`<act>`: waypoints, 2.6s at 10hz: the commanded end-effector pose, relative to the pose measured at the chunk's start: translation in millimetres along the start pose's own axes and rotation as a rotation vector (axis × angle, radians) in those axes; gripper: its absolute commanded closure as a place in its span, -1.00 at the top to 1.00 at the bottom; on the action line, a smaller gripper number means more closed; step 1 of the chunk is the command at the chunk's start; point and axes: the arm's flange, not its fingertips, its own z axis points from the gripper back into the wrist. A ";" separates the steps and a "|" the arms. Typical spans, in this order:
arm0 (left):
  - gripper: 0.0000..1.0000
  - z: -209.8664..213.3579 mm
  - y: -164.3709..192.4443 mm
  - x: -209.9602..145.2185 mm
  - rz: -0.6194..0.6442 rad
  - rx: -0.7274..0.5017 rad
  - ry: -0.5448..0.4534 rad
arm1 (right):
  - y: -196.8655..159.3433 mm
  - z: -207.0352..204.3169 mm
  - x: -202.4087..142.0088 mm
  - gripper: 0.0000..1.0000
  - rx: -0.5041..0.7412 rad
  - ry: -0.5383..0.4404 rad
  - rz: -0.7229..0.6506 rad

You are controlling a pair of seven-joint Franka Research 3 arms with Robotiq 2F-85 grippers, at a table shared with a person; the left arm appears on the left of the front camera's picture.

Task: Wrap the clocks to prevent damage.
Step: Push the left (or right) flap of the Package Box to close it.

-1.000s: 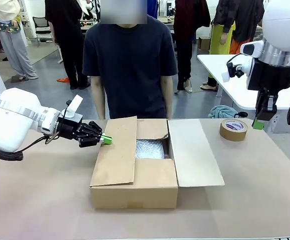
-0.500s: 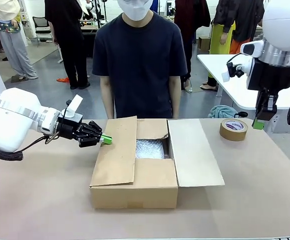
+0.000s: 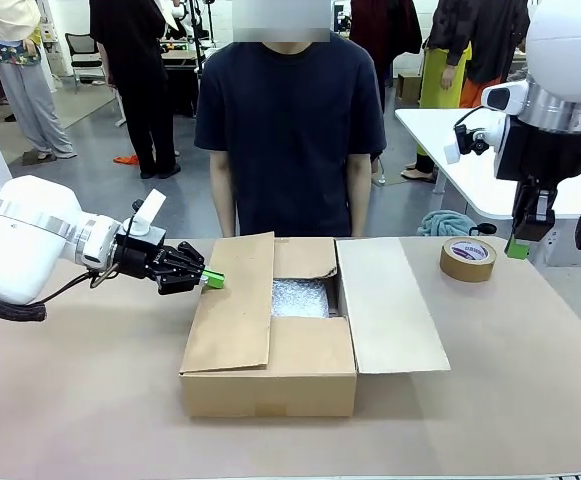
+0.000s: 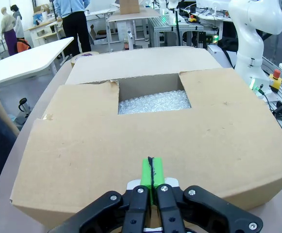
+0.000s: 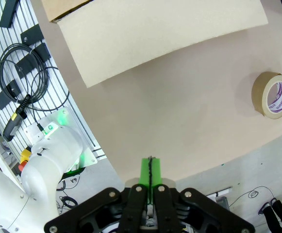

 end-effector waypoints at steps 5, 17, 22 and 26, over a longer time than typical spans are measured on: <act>-0.99 -2.9 -0.4 0.3 -0.005 0.008 0.017 | -78.4 -70.8 -52.0 -0.98 -0.016 -0.598 0.242; -0.99 -2.9 -0.4 0.3 -0.005 0.008 0.017 | -91.7 -119.9 -73.8 -0.98 0.009 -0.794 0.275; -0.99 -2.9 -0.4 0.3 -0.005 0.008 0.017 | -134.1 -202.9 -82.8 -0.98 0.092 -1.028 0.290; -0.99 -2.9 -0.4 0.3 -0.005 0.008 0.017 | -139.4 -239.5 -46.0 -0.98 0.202 -1.015 0.305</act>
